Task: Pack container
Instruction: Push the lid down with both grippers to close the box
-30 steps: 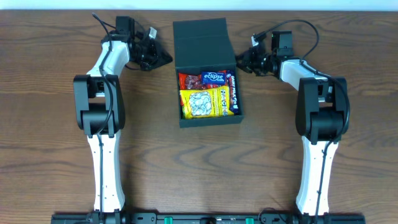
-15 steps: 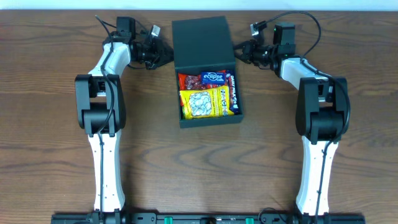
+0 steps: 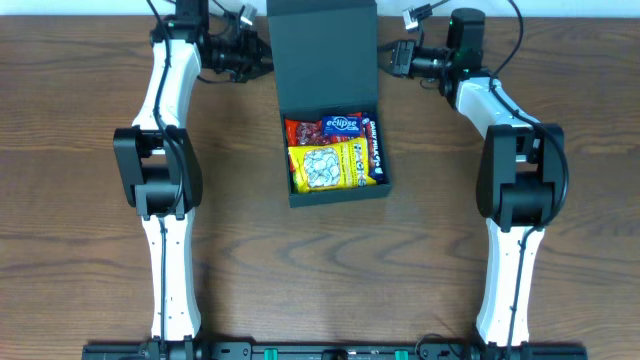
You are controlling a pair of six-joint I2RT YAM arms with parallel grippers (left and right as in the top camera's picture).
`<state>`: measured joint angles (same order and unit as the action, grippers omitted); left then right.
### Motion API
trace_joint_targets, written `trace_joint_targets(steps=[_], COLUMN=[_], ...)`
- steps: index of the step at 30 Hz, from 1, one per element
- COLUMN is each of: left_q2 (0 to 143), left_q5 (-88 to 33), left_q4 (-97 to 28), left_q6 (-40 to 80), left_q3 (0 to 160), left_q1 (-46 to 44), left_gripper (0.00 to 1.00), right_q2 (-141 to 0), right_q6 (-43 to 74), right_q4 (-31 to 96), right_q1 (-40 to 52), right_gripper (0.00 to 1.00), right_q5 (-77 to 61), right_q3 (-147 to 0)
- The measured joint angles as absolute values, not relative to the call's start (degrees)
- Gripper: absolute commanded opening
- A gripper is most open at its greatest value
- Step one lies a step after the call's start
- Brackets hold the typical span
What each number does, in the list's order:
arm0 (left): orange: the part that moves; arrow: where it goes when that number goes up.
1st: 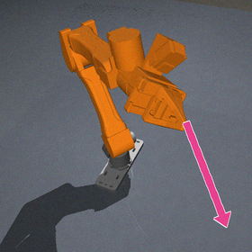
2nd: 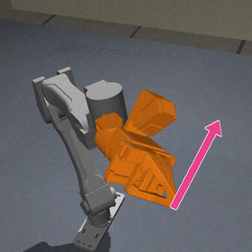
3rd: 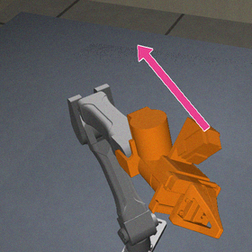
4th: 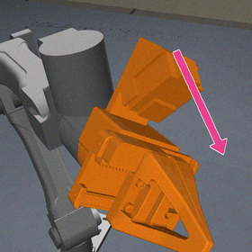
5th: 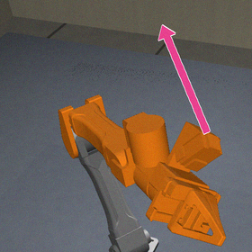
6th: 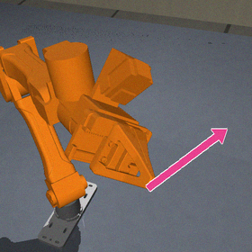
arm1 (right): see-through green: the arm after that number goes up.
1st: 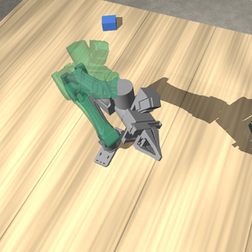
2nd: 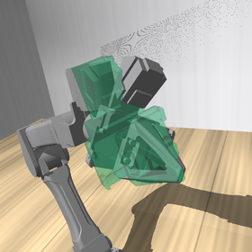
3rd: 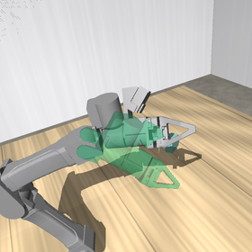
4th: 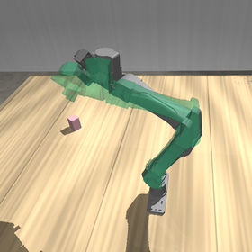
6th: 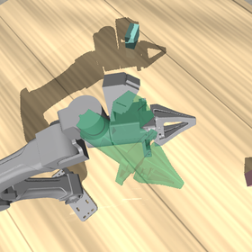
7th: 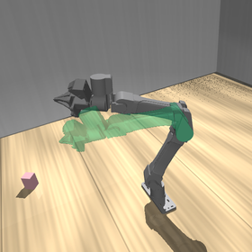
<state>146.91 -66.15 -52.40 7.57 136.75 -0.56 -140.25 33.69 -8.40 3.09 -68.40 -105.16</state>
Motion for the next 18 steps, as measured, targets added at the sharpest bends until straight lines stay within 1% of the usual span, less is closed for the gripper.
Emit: trace_joint_targets(steps=[5, 18], left_q2=[146.9, 146.9], left_q5=[-62.6, -57.9], left_q4=[-63.8, -83.6], left_q6=[-0.2, -17.8], left_q3=[145.5, 157.9], left_q1=[-0.6, -1.7], left_gripper=[0.06, 0.06], right_q2=[-140.2, -137.4], right_q6=[33.7, 33.8], right_q4=[-8.1, -3.0], right_q1=[3.1, 3.2], right_gripper=[0.02, 0.02], right_q5=[-69.7, -74.6], right_q3=[-107.2, -107.8])
